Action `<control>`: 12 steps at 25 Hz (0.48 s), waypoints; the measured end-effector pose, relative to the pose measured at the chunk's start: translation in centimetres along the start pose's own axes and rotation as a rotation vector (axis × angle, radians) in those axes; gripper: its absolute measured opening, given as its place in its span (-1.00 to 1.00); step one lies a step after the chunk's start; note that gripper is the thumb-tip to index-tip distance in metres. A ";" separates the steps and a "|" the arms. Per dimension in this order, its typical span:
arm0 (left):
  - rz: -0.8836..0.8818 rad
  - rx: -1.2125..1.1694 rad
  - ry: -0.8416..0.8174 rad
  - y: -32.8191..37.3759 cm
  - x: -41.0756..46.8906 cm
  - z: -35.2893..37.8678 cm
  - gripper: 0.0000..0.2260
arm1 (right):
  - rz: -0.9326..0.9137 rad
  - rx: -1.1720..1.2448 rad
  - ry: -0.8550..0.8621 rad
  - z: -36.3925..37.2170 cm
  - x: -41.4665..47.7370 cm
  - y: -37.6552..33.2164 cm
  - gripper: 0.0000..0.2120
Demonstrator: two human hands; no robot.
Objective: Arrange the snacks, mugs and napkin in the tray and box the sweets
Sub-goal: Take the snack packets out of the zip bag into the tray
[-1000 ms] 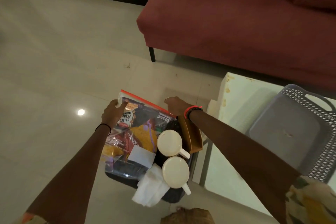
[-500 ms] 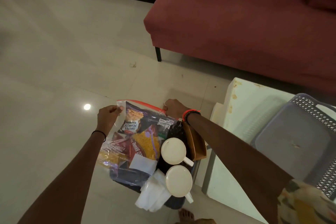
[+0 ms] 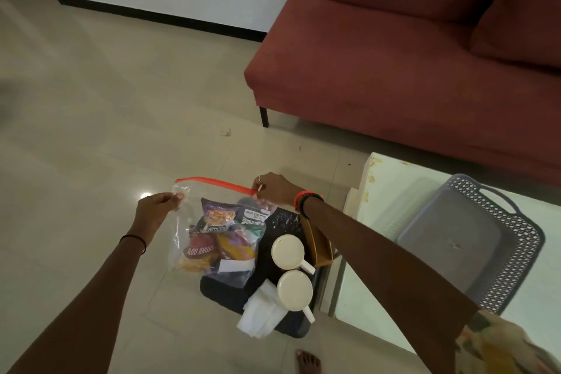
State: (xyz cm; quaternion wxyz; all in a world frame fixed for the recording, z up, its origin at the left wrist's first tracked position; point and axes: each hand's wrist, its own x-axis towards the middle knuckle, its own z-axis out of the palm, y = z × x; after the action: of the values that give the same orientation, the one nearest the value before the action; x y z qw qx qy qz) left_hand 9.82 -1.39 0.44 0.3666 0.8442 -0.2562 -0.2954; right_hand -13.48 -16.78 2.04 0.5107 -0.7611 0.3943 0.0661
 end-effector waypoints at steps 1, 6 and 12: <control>0.019 -0.002 0.002 0.7 -0.6 -0.8 -0.81 | -0.025 -0.007 0.019 -0.2 -0.9 -0.8 -0.81; 0.091 -0.007 0.037 4.8 -3.6 -3.9 -0.80 | -0.111 -0.064 0.123 -1.2 -5.5 -4.6 -0.82; 0.191 -0.121 0.061 10.8 -6.7 -5.5 -0.76 | -0.163 0.093 0.360 -3.7 -12.6 -7.2 -0.84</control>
State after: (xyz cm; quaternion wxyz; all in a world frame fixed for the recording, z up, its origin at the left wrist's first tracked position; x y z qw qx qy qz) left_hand 6.62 -0.97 13.83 0.4512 0.8008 -0.3058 -0.2482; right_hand -18.39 -11.89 15.34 0.4702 -0.7658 0.4188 -0.1308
